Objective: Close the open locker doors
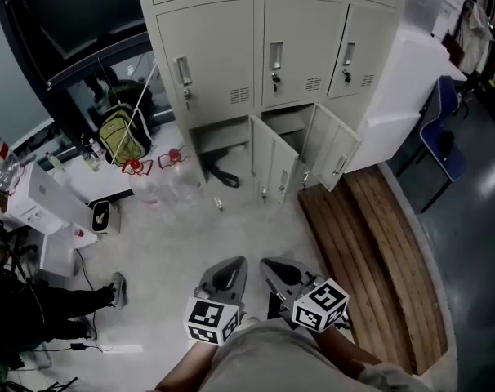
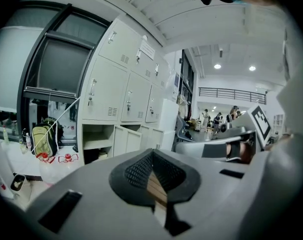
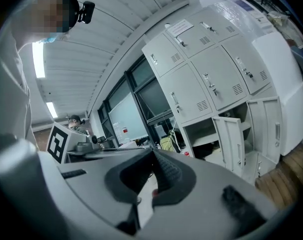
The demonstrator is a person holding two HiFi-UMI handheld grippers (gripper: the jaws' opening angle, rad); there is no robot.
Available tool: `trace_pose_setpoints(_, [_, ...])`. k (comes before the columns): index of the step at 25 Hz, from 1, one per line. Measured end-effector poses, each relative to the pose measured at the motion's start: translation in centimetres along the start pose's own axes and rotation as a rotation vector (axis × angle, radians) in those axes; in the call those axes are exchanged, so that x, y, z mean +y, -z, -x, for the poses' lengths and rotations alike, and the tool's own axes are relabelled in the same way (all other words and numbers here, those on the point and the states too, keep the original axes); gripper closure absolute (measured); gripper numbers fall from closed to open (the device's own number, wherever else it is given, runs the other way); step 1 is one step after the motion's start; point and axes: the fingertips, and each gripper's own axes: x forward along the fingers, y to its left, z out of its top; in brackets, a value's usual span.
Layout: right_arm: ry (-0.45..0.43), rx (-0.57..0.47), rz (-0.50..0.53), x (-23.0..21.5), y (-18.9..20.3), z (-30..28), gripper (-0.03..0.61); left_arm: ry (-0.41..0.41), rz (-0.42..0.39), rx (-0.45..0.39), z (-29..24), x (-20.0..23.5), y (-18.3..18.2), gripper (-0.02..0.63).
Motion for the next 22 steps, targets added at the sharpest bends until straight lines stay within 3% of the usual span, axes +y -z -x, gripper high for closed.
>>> trace_pose_setpoints(22, [-0.07, 0.074, 0.02, -18.1, -9.0, -8.2, 0.551, -0.035, 0.034, 0.006, -19.8, 5.6, -7.3, 0.598])
